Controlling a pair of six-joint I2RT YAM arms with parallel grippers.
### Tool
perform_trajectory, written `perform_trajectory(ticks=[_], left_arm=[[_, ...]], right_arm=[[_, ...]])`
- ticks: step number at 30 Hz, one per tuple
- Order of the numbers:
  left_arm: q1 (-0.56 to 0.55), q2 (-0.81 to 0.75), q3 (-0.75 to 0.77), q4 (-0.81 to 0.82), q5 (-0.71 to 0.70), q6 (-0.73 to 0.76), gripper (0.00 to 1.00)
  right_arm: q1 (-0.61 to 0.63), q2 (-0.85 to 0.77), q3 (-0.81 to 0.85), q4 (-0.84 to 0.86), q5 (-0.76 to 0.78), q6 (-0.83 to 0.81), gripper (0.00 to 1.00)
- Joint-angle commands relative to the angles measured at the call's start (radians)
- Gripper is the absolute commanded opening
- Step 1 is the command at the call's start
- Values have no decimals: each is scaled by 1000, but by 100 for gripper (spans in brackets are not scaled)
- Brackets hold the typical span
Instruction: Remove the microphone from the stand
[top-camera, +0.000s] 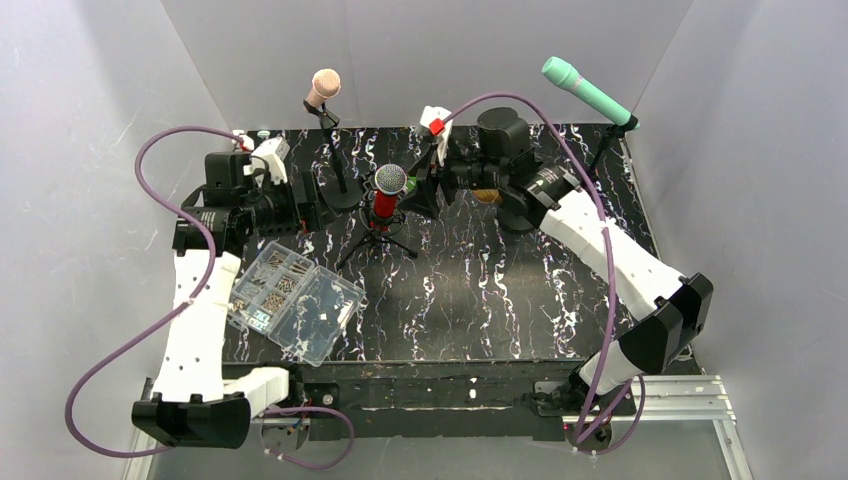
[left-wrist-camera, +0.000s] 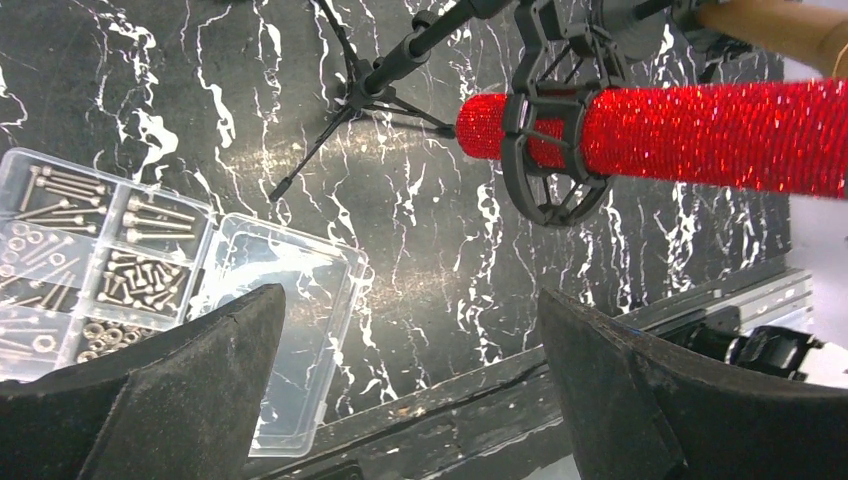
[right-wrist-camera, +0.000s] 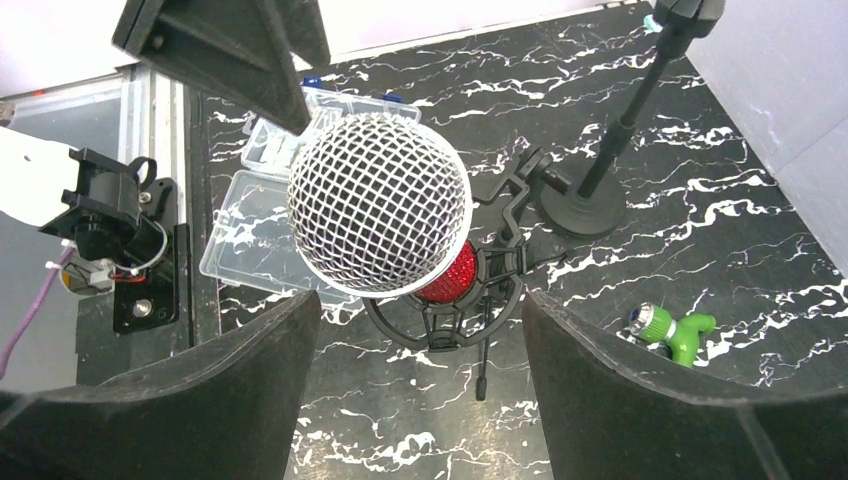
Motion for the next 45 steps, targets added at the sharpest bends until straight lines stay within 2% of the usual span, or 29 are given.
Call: perform_trajectory(ticks=[1, 10, 19, 31, 36, 45], left_arm=[[-2, 61, 53, -17, 14, -93, 98], [-39, 145, 108, 2, -41, -144, 98], [-82, 272, 174, 24, -65, -275, 98], [-91, 215, 84, 86, -1, -129, 98], [-91, 174, 46, 75, -31, -75, 98], [-90, 156, 41, 47, -49, -37, 98]], right_arm=[[17, -11, -52, 114, 1, 13, 81], [24, -31, -124, 153, 20, 11, 79], [39, -39, -148, 154, 45, 7, 79], [59, 27, -82, 148, 39, 18, 76], [59, 77, -37, 162, 42, 11, 73], [59, 77, -61, 206, -12, 42, 71]])
